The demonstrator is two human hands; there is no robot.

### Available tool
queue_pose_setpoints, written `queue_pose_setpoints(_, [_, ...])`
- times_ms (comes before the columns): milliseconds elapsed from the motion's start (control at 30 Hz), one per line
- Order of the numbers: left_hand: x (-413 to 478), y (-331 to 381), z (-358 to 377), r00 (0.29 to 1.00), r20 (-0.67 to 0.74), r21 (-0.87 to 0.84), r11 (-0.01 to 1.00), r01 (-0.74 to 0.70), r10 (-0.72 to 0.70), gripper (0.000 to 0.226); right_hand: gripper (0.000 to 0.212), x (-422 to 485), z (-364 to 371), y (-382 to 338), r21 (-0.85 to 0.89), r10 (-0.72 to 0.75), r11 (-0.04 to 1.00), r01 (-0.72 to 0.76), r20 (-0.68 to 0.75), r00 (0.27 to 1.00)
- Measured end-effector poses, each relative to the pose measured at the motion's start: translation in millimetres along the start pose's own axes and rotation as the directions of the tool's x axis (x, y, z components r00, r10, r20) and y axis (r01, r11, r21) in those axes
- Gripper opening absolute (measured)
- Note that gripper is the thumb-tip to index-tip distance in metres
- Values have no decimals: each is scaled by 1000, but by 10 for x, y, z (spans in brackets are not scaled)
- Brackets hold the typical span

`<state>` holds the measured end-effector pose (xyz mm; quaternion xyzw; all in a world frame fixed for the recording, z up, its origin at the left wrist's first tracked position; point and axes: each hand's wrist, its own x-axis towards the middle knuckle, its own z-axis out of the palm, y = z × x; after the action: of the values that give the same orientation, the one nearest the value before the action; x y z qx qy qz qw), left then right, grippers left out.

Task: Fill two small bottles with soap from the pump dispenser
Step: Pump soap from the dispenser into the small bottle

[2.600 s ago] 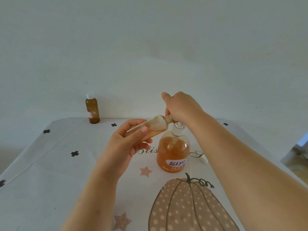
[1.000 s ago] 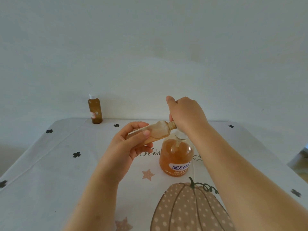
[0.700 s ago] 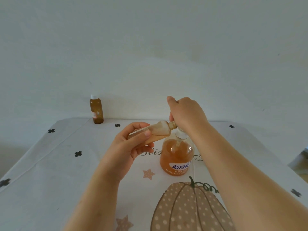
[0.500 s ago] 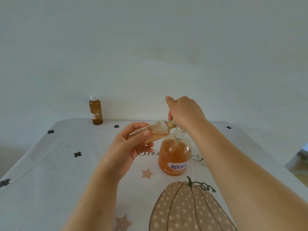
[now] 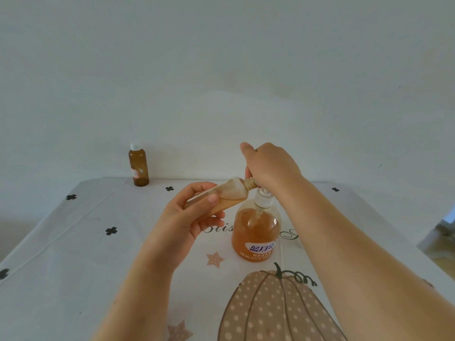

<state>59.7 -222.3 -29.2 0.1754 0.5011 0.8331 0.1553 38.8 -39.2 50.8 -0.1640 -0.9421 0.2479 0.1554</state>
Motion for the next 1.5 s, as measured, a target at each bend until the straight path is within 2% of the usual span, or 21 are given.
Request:
queue_pose_setpoints(200, [40,-20,-32,1000,5,16,1000,-9,9,26,64,20,106,75,-5,4,1000,-4,-55,998])
queue_pose_setpoints(633, [22,-18,-33,1000,16,13,1000,18,-19,26,61,-17,94,76,52,28,998,-27,-26,999])
queue_pose_setpoints(900, [1,0,8,999,28,-17,1000,18,-18,24,59,-38,-64,-22,69,37,997,-40,40,999])
queue_pose_setpoints(1500, [33,-17,-45,1000,14,2,1000,26,-26,22,64,-66,60,33,74,11,997,-11,-3,1000])
